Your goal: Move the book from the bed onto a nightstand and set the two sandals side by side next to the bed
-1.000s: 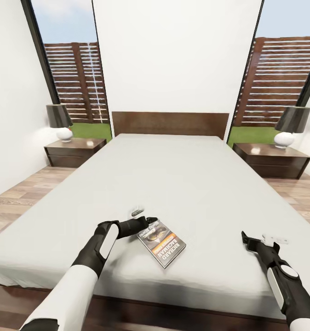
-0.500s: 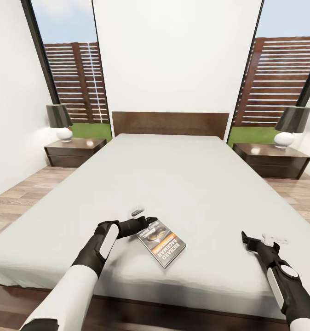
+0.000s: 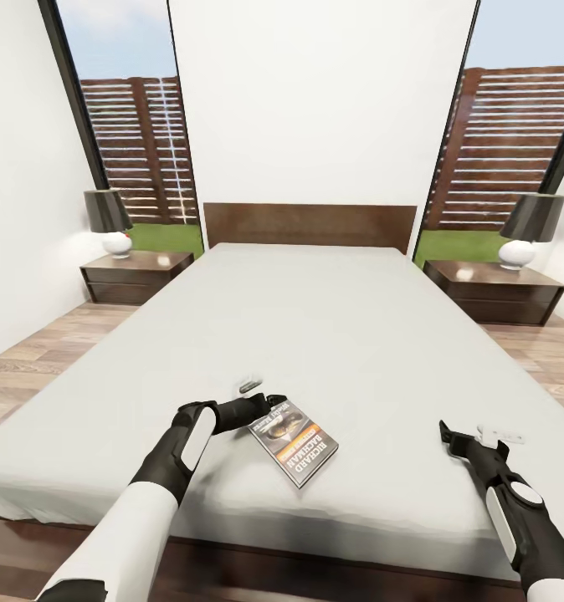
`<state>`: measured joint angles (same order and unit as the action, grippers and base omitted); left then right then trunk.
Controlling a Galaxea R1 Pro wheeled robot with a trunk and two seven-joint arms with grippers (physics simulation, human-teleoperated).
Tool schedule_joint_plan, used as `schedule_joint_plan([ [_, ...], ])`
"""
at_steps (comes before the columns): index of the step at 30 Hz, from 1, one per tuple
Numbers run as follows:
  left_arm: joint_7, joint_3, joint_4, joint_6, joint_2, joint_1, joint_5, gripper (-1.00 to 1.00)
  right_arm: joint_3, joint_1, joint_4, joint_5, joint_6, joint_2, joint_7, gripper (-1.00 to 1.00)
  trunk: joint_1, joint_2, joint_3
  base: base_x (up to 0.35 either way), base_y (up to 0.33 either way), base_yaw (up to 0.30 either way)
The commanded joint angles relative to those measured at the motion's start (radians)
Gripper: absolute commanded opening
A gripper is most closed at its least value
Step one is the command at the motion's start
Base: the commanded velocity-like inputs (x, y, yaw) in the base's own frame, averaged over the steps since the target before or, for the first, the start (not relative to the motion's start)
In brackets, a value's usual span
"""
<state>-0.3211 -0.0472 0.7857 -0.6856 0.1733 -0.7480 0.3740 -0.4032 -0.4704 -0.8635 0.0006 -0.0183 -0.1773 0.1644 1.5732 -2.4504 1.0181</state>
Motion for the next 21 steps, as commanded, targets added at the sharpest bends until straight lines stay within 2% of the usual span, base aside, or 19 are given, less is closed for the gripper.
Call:
schedule_joint_plan([
  [1,-0.002,-0.005,0.0,-0.008,0.001,-0.001,0.002,1.0,-0.003,-0.001,0.001,-0.001,0.0,0.001,0.007,1.0,0.0,0.0,0.001,0.0,0.0,0.0],
  [11,-0.002,-0.005,0.0,-0.008,0.001,-0.001,0.002,1.0,-0.003,-0.001,0.001,-0.001,0.0,0.0,0.007,1.0,0.0,0.0,0.001,0.0,-0.001,0.0],
  [21,-0.002,-0.005,0.0,-0.008,0.001,-0.001,0.002,1.0,-0.003,-0.001,0.001,-0.001,0.0,0.0,0.007,1.0,0.0,0.0,0.001,0.0,-0.099,0.0],
])
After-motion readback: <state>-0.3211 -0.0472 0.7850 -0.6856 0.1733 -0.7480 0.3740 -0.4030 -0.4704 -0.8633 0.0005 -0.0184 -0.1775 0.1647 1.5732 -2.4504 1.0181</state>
